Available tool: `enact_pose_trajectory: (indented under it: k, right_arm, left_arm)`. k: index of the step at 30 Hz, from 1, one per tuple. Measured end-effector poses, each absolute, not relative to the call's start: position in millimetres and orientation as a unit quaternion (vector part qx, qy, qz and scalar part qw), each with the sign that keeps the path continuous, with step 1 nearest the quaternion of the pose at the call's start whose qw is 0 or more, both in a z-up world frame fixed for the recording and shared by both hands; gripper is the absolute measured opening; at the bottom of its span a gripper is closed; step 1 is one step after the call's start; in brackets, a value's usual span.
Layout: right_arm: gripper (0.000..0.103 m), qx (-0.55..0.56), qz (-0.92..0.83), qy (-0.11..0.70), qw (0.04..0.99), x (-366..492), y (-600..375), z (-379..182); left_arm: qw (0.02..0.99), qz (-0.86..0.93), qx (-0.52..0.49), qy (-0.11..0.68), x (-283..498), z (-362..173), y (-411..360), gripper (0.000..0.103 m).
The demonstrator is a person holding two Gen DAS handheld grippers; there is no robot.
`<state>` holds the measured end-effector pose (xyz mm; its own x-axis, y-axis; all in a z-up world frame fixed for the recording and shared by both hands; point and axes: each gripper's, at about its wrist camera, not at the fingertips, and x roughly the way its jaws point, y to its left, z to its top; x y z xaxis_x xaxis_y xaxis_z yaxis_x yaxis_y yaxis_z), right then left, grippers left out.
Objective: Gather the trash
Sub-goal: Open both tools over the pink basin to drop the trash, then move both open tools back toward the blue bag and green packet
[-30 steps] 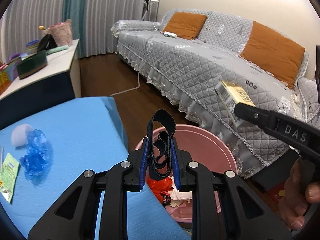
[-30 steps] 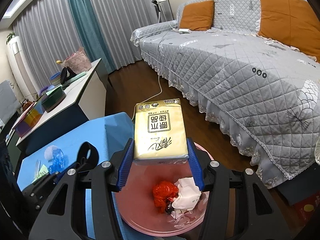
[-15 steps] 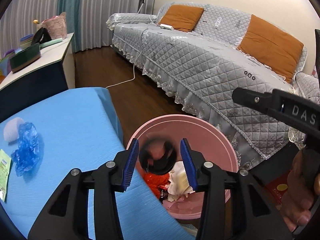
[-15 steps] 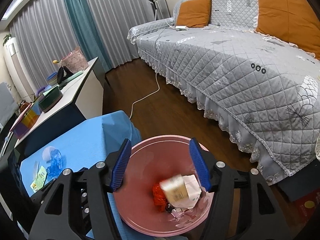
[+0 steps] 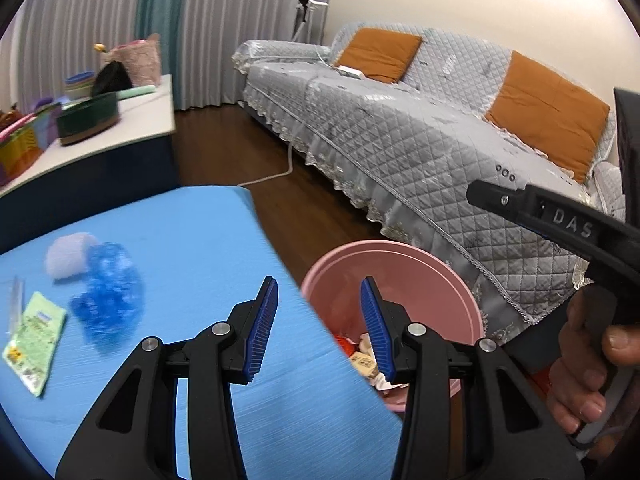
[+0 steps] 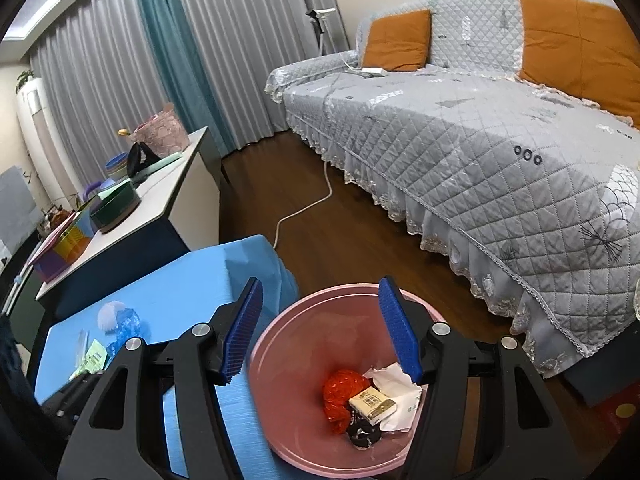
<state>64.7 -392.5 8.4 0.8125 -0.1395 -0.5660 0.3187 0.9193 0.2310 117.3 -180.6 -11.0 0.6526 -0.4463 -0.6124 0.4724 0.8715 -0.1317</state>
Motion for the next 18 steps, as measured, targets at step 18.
enact_pose_trajectory:
  k: [18]
  right_arm:
    - [0.036,0.117,-0.03,0.265,0.957,70.5,-286.5,20.2]
  left_arm:
    - [0.941,-0.15,-0.03,0.301,87.3,20.0,-38.9,0.035]
